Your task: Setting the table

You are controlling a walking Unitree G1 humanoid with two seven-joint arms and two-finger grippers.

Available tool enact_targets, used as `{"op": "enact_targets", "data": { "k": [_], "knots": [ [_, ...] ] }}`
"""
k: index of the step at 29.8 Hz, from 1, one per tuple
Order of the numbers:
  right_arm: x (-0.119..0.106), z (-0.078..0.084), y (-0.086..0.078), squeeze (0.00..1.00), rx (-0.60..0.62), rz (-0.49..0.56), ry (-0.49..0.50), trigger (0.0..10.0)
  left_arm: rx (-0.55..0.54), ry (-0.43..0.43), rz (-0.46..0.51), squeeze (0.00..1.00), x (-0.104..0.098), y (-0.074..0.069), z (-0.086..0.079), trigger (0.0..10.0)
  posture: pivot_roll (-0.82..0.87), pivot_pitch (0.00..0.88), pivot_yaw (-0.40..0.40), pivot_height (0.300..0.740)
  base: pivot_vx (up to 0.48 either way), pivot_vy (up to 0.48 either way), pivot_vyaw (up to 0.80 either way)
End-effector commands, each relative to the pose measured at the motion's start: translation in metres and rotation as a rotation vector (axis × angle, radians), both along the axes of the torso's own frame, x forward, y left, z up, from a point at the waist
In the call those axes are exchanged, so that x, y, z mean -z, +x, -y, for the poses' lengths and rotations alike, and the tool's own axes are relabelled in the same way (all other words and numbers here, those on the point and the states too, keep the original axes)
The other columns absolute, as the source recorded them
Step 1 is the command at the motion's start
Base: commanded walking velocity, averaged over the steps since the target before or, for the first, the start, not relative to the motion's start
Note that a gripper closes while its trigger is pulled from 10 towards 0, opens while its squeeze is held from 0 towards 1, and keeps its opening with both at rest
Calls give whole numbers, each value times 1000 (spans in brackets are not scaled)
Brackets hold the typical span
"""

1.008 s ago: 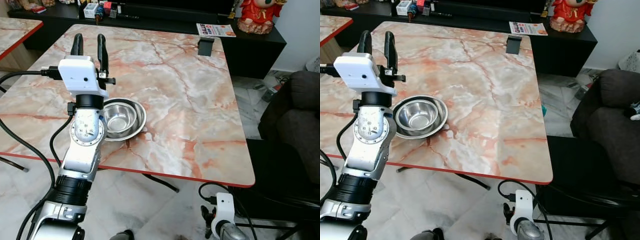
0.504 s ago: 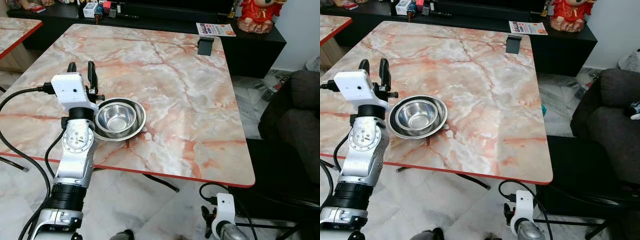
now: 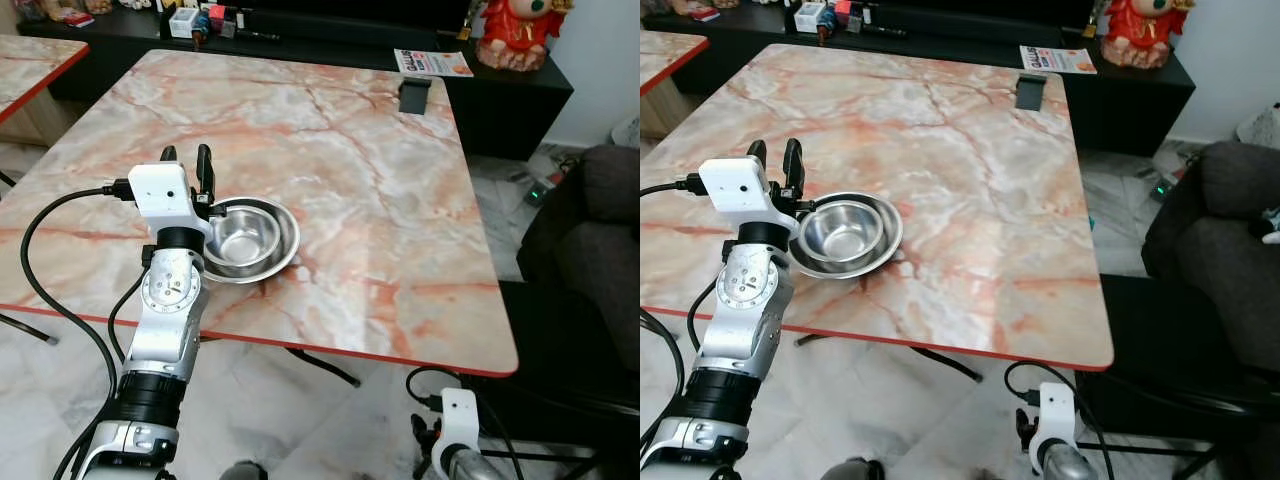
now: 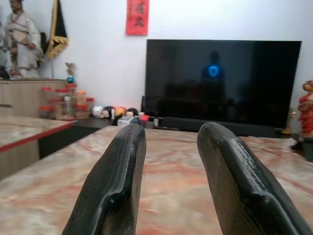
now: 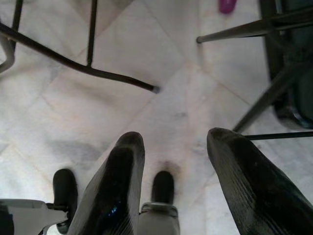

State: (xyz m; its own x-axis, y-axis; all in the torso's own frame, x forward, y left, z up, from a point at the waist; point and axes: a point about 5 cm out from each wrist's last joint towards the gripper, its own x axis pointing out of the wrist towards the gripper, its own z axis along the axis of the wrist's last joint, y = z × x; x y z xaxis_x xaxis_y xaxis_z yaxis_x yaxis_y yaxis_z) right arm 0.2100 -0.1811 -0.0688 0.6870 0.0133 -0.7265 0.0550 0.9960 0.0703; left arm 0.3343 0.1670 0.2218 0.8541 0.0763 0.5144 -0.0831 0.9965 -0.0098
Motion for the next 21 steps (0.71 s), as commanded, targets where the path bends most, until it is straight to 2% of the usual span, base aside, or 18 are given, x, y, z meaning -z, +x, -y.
{"op": "enact_targets", "data": {
  "k": [1,14,21],
  "knots": [
    [2,-6,-3,0,-3,-9,16,10000,0,6,10,0,-5,-1,-1,10000,93,110,-63,740,0,454,0],
    [3,-10,-4,0,-5,-13,27,10000,21,31,38,0,-14,-3,3,10000,97,84,-48,740,0,461,0],
    [3,-13,-3,0,2,-10,33,10000,40,35,29,0,-15,-3,6,10000,100,105,-36,740,0,459,0]
  ]
}}
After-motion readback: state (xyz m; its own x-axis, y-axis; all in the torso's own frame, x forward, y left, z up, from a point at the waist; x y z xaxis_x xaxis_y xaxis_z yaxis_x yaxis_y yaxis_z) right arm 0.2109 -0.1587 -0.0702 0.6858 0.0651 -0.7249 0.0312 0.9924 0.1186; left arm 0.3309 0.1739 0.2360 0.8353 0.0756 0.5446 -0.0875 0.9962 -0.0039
